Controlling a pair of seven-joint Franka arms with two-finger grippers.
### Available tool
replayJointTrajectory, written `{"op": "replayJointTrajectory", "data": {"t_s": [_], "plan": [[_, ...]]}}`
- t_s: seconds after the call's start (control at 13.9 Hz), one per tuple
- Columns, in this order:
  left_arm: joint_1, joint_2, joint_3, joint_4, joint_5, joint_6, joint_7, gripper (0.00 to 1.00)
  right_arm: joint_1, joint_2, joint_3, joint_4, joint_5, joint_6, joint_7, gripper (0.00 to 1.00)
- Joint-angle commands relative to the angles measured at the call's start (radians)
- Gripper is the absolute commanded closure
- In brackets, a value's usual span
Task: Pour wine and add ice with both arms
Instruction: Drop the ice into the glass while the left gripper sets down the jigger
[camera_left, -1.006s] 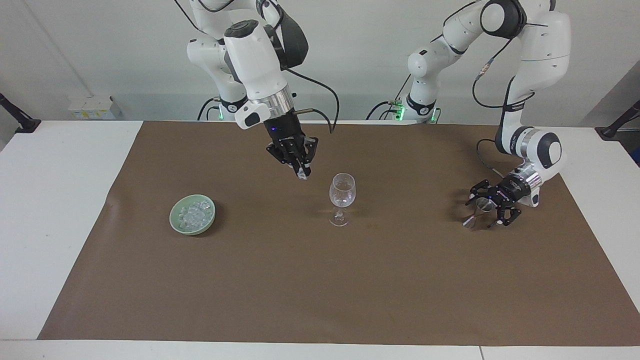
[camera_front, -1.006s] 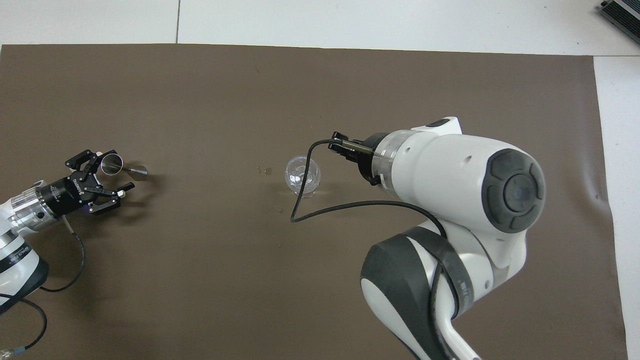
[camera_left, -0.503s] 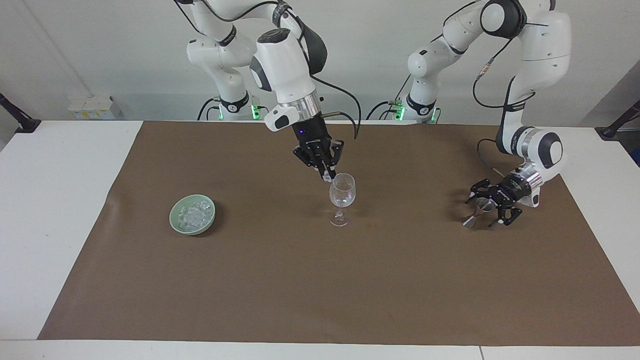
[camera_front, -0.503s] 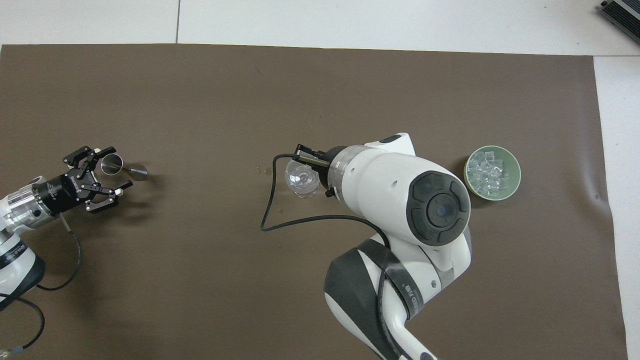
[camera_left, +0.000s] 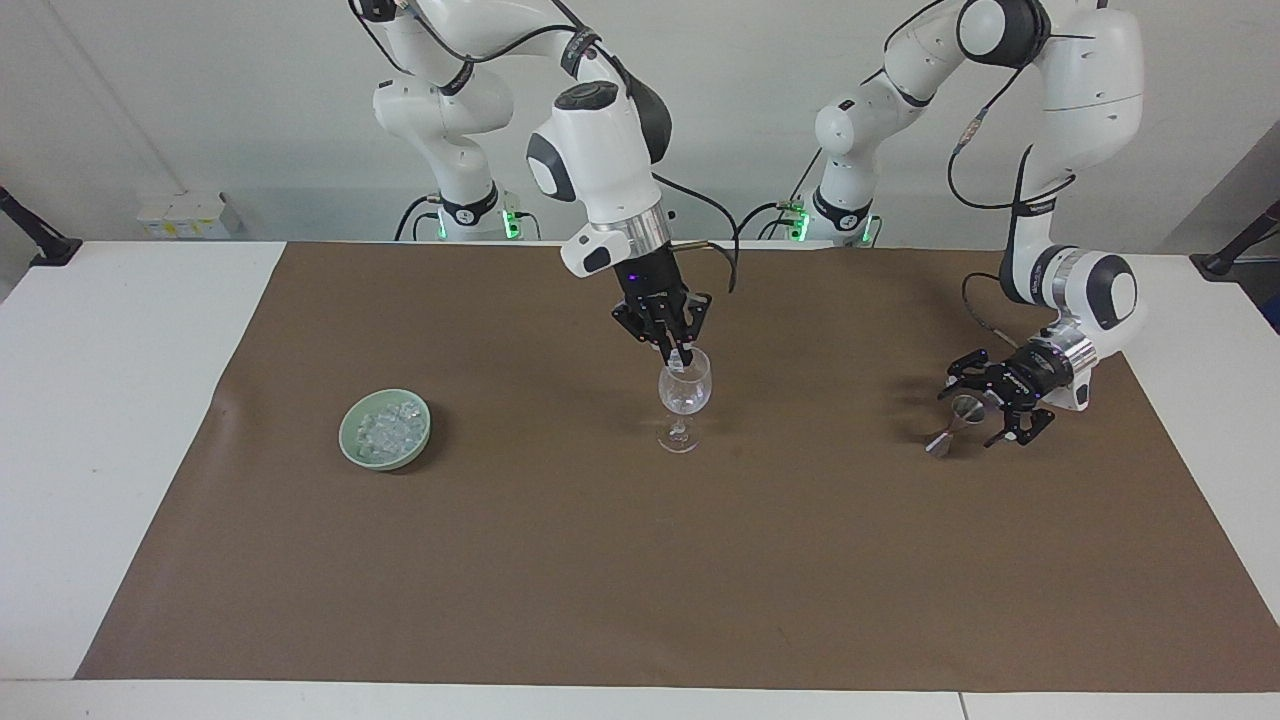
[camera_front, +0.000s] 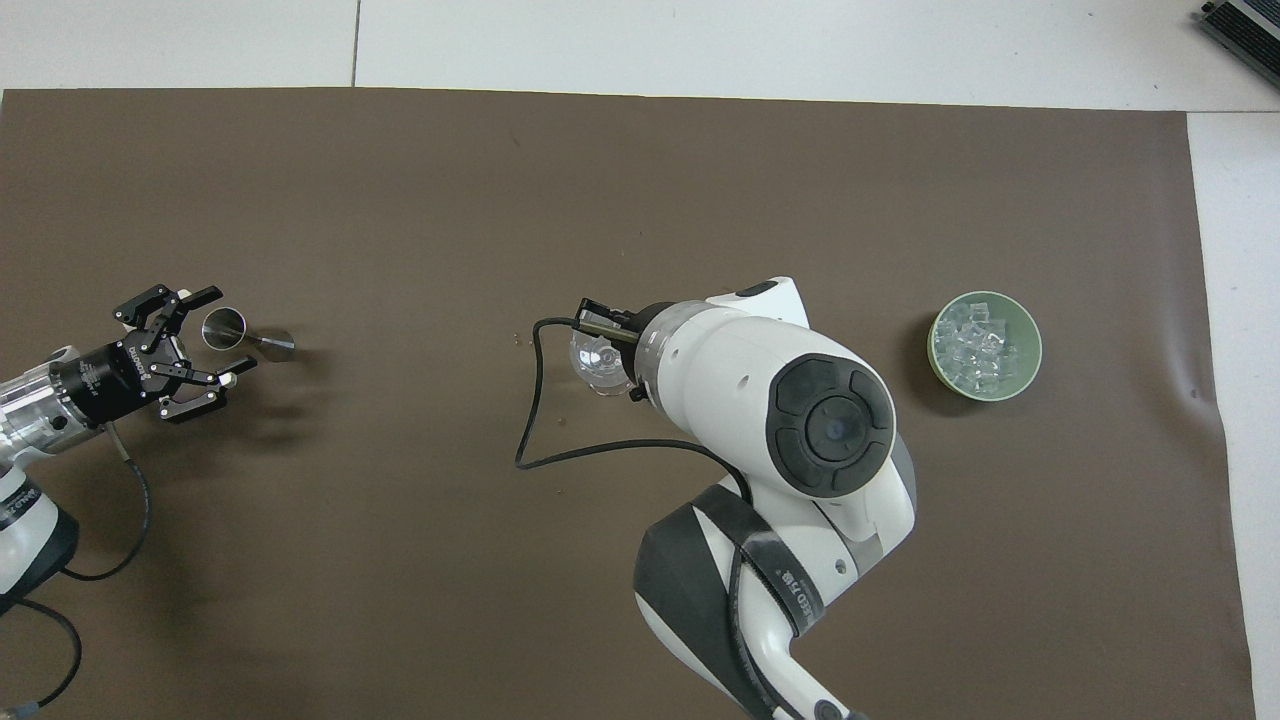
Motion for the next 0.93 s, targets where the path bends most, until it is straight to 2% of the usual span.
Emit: {"op": "replayJointTrajectory", "data": {"t_s": [0.0,0.29,0.43,0.58,0.86], "plan": [[-0.006,-0.028,0.011,-0.005,-0.009,-0.023,-0.044,0.00,-0.009,0.010,0.024,0.008,-0.031,0.027,0.046,0.80],[-0.008,-0.055,0.011,-0.007,-0.007,-0.027,-0.073,0.00,-0.003,0.025,0.028,0.008,-0.040,0.039,0.072,0.79],[-0.012,-0.074,0.011,-0.005,-0.007,-0.026,-0.098,0.00,-0.003,0.025,0.028,0.008,-0.040,0.039,0.072,0.72],[-0.020,-0.094,0.011,0.007,-0.007,-0.024,-0.131,0.00,-0.003,0.024,0.028,0.008,-0.040,0.039,0.074,0.55],[-0.034,-0.143,0.010,0.044,-0.003,-0.012,-0.199,0.00,-0.001,0.025,0.028,0.009,-0.040,0.037,0.075,0.31]]}}
